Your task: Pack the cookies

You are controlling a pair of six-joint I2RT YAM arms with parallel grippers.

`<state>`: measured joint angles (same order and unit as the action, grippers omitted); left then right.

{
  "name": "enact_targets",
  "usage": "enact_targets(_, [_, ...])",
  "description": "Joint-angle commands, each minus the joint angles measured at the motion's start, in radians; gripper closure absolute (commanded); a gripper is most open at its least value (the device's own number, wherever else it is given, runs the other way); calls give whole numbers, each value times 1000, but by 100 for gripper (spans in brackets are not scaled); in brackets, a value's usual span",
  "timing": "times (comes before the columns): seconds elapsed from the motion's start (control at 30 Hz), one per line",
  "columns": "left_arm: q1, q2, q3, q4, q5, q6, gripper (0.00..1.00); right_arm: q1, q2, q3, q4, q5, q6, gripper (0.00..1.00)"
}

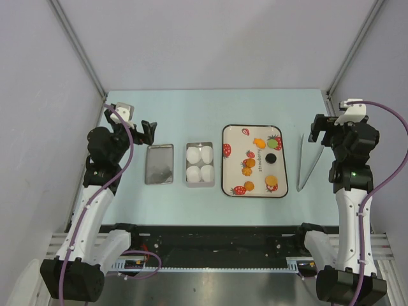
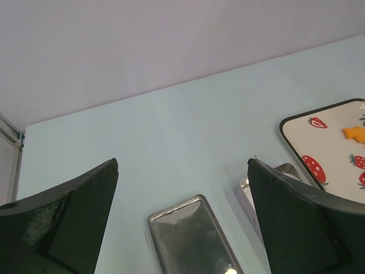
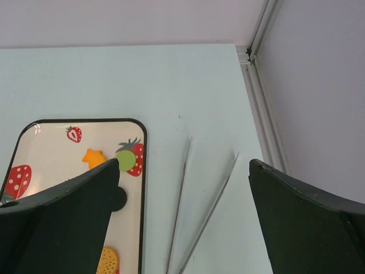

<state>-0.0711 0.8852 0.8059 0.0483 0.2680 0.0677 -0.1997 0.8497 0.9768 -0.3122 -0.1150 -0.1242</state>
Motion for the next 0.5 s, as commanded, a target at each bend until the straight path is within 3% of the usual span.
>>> enact_targets(0.0, [-4,-8,32,22,17,-16,0,-1,-1,20,24,-9,15,1])
enact_targets(0.47, [-4,-8,30,19,16,-3,0,-3,38,7,4,-20,28,0])
